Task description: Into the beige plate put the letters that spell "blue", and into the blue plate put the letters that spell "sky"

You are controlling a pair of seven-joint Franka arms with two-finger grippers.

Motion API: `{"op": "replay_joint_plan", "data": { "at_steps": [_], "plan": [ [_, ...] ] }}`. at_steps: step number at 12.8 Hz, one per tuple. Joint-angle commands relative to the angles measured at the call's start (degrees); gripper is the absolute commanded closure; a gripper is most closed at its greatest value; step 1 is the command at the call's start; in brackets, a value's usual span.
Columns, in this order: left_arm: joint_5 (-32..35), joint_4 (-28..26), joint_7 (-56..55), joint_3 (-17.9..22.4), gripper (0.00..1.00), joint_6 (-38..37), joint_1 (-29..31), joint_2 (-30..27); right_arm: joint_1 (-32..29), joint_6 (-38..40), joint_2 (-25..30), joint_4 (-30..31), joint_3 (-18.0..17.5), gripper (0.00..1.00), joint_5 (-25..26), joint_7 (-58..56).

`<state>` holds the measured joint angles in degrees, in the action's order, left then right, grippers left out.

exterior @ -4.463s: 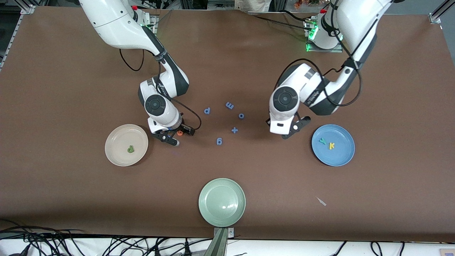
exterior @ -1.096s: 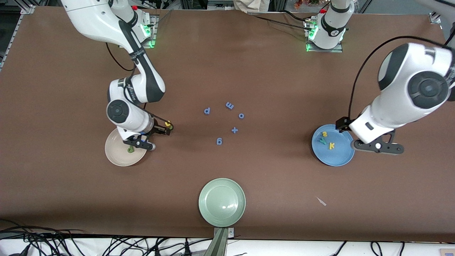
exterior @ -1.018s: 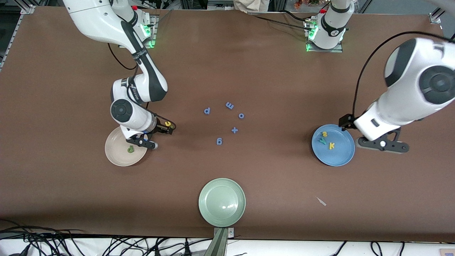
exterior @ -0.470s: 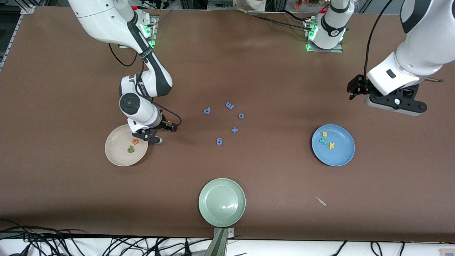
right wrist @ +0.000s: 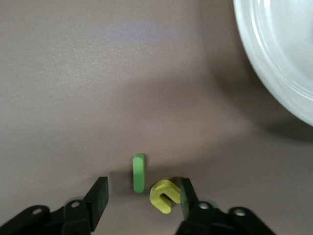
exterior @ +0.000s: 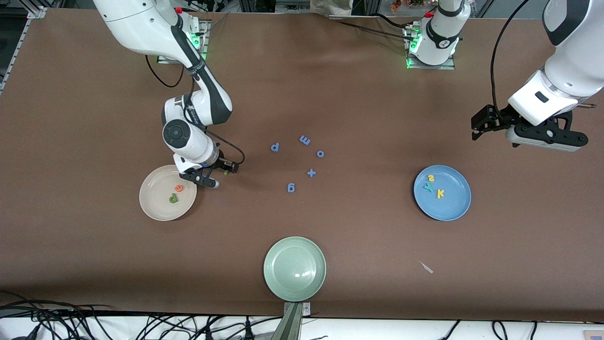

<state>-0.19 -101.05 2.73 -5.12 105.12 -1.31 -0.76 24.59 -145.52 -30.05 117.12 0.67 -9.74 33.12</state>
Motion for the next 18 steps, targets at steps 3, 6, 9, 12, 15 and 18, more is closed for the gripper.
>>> {"op": "replay_joint_plan", "data": {
  "at_steps": [3, 6, 9, 12, 15, 18],
  "plan": [
    [0.4, 1.6, 0.9, 2.8, 0.0, -2.4, -0.4, -1.5, 0.0, -2.9, 2.2, 4.2, -0.4, 0.44, -0.7, 0.3],
    [0.4, 2.4, 0.8, 2.7, 0.0, -4.0, -0.4, -1.2, 0.0, -4.3, 2.9, 5.4, -0.4, 0.49, -0.7, 0.2],
    [1.2, 2.7, 0.8, 2.7, 0.0, -4.6, -0.4, -1.2, 0.0, -3.9, 3.4, 5.4, -0.4, 0.37, -0.7, 0.2],
    [1.2, 3.0, 0.8, 2.6, 0.0, -6.7, -0.4, -1.3, -0.2, -4.0, 3.1, 4.6, -0.2, 0.29, -0.7, 0.1],
    [1.2, 3.0, 0.8, 2.7, 0.0, -7.8, -0.4, -1.4, -0.6, -4.2, 2.3, 3.7, -0.1, 0.29, -0.7, -0.2],
    [1.2, 3.0, 0.8, 2.4, 0.0, -7.8, -0.4, -1.4, -0.5, -4.6, 1.7, 3.6, -0.1, 0.3, -0.6, 0.1]
  ]
}}
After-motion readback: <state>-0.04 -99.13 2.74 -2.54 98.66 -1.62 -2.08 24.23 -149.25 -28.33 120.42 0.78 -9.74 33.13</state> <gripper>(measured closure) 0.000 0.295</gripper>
